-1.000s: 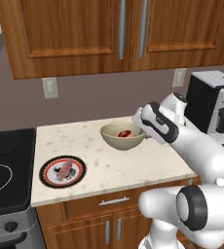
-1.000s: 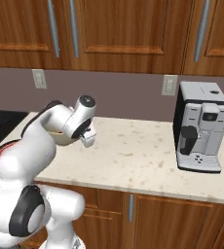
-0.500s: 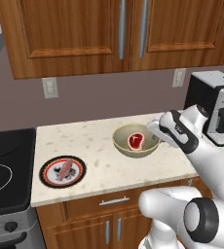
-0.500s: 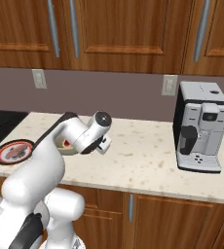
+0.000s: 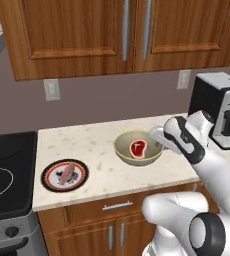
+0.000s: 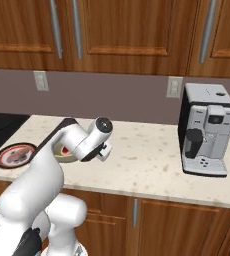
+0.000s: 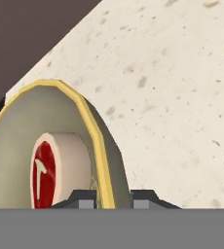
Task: Place one of the steaks on the plate and the other in the bowl. Then place the bowl in the fridge.
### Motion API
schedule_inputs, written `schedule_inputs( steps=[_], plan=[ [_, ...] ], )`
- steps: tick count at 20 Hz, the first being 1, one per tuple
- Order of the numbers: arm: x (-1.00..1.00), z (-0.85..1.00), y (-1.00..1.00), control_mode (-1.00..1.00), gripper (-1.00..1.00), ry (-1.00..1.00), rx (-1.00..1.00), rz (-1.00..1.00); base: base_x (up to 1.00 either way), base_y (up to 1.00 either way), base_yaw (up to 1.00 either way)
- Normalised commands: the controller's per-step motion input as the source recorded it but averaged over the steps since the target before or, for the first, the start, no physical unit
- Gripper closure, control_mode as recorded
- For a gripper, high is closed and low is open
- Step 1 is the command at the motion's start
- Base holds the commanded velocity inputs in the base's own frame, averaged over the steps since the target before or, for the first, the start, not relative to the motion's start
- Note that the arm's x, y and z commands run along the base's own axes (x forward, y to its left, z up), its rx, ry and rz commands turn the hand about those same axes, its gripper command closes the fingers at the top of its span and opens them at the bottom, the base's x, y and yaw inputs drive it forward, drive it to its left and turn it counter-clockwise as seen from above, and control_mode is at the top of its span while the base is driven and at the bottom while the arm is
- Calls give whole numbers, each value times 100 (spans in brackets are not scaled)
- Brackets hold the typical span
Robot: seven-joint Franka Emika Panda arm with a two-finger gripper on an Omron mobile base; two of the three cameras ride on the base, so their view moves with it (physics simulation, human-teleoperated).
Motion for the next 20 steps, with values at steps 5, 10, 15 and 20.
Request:
schedule_inputs(
  steps=[5, 10, 15, 20],
  plan=[
    [0, 0, 0, 100, 100, 0, 0, 0, -94, 46, 0],
    [0, 0, 0, 100, 100, 0, 0, 0, -93, 92, 6],
    [0, 0, 0, 100, 100, 0, 0, 0, -53, 100, 28],
    [0, 0, 0, 100, 100, 0, 0, 0, -4, 99, 65]
  ],
)
